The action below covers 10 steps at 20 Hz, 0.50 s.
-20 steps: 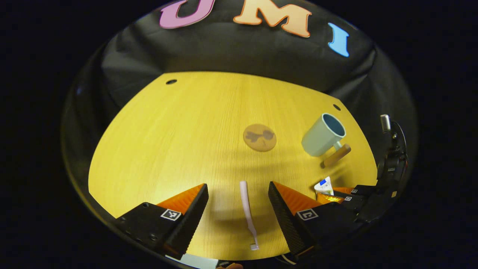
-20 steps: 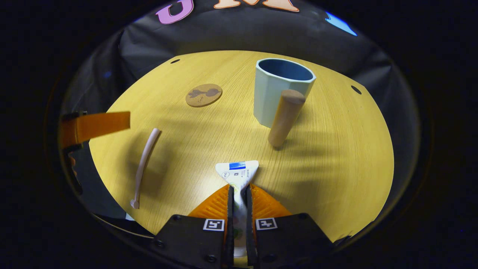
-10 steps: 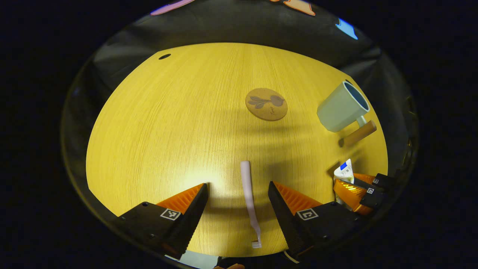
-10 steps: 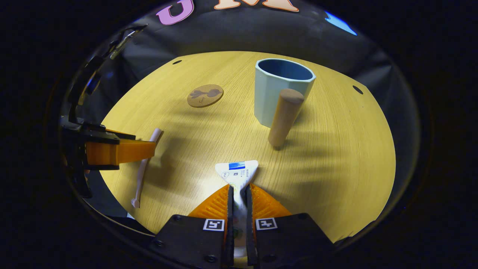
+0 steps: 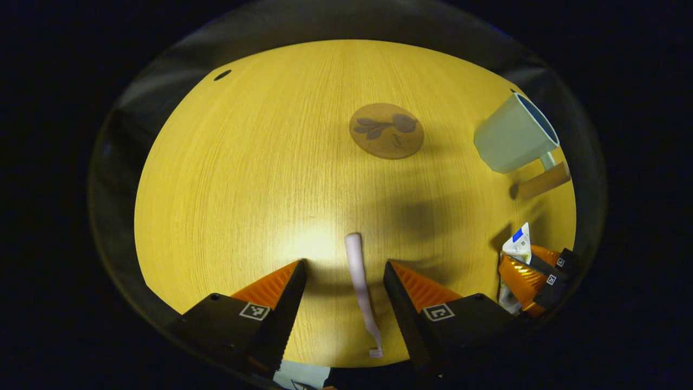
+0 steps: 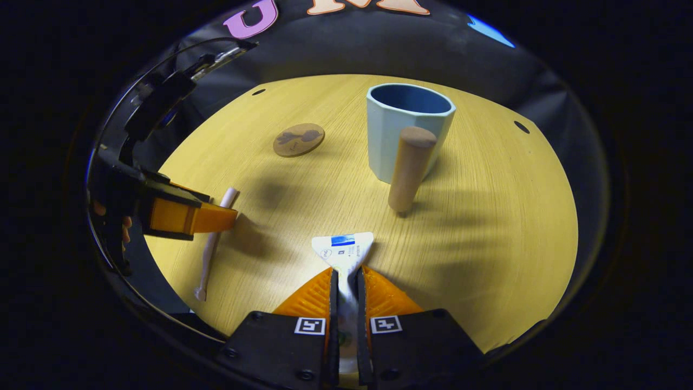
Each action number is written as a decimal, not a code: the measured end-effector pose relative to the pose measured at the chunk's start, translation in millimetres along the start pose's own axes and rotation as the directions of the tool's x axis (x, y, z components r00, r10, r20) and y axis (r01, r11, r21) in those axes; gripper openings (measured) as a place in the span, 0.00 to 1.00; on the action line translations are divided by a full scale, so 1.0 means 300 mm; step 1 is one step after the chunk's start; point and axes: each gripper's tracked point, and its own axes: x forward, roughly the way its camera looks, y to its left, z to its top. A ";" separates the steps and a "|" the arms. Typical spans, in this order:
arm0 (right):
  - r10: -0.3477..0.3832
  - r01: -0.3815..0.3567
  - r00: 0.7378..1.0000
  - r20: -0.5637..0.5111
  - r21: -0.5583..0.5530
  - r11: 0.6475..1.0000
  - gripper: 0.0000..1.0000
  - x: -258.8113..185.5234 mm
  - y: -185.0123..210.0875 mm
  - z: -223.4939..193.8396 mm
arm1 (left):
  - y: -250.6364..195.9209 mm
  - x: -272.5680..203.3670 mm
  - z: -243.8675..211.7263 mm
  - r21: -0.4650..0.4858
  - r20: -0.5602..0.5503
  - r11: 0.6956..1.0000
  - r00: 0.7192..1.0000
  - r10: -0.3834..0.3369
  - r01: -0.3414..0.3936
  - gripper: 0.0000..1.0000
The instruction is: Put the toothbrush and toothpaste on the desktop into the cup, then pick up the cup and place it on the coaster on the desktop.
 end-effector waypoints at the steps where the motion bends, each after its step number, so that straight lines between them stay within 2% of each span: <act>1: 0.002 -0.002 1.000 0.000 -0.001 1.000 0.16 0.002 -0.002 -0.002 | -0.002 -0.002 -0.005 0.019 -0.017 1.000 1.000 -0.003 0.004 0.81; 2: 0.003 -0.003 1.000 -0.001 -0.002 1.000 0.16 0.001 -0.003 -0.002 | -0.010 -0.003 -0.003 0.045 -0.025 0.999 1.000 -0.009 0.010 0.77; 3: 0.005 -0.005 1.000 -0.002 -0.004 1.000 0.16 0.000 -0.003 0.000 | -0.024 -0.004 -0.011 0.078 -0.038 0.997 0.999 -0.014 0.017 0.63; 5: 0.005 -0.005 1.000 -0.003 -0.009 1.000 0.16 0.003 -0.001 -0.002 | -0.032 -0.001 -0.017 0.101 -0.051 0.995 0.999 -0.015 0.020 0.40; 6: 0.004 -0.004 1.000 -0.003 -0.011 1.000 0.16 -0.001 -0.002 0.000 | -0.035 -0.004 -0.021 0.098 -0.048 0.995 0.999 -0.014 0.019 0.24; 7: 0.004 -0.004 1.000 -0.003 -0.013 1.000 0.16 -0.003 0.000 0.002 | -0.037 -0.004 -0.021 0.100 -0.046 0.995 0.999 -0.017 0.021 0.16; 10: 0.005 -0.005 1.000 -0.004 -0.021 1.000 0.16 0.003 0.003 0.001 | -0.040 -0.010 -0.017 0.113 -0.032 0.993 0.999 -0.039 0.043 0.04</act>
